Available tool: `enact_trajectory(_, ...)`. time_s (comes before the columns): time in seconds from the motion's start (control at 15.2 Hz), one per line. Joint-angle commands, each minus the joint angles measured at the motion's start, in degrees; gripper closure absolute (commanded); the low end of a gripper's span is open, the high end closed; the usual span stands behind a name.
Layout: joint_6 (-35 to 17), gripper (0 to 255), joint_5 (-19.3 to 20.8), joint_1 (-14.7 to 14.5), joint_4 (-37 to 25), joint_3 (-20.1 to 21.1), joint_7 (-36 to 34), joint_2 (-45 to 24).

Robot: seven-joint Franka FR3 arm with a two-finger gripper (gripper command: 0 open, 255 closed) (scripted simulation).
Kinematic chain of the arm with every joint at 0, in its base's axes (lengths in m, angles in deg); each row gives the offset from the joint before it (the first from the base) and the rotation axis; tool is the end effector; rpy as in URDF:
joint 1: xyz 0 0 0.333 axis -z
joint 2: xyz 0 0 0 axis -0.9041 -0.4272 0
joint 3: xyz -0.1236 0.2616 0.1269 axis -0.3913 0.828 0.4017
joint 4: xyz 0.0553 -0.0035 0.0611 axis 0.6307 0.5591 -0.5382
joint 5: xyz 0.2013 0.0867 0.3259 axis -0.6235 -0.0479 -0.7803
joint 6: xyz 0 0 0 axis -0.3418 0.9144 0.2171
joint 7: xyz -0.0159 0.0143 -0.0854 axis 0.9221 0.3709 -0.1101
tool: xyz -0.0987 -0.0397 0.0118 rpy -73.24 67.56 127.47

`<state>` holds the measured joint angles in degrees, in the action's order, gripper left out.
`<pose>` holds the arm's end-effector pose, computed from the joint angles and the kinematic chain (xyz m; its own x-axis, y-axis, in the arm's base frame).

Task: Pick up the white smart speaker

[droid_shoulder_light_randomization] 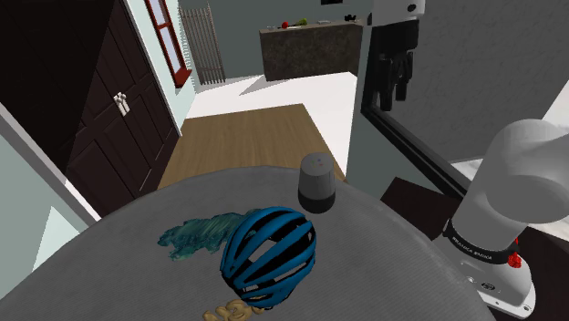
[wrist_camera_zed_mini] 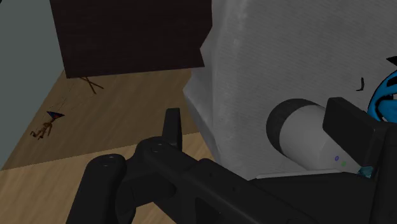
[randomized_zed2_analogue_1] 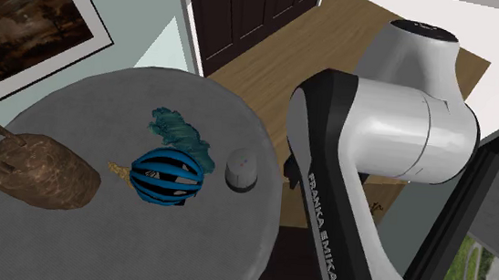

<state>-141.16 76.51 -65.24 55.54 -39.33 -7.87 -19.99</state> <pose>0.2814 -0.0113 0.5513 0.9808 0.0049 -0.1948 -0.0151 -0.9948 -0.1011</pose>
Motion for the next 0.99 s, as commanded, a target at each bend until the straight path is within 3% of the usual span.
enact_trajectory(0.0,0.00,0,0.00,0.00,0.00,0.00,0.00,0.00)
enact_trajectory(0.53,-16.34,0,-4.05,-3.16,3.67,10.23,-8.55,-5.40)
enact_trajectory(0.92,-28.49,0,-4.22,-4.21,2.85,18.11,-15.54,-13.40)
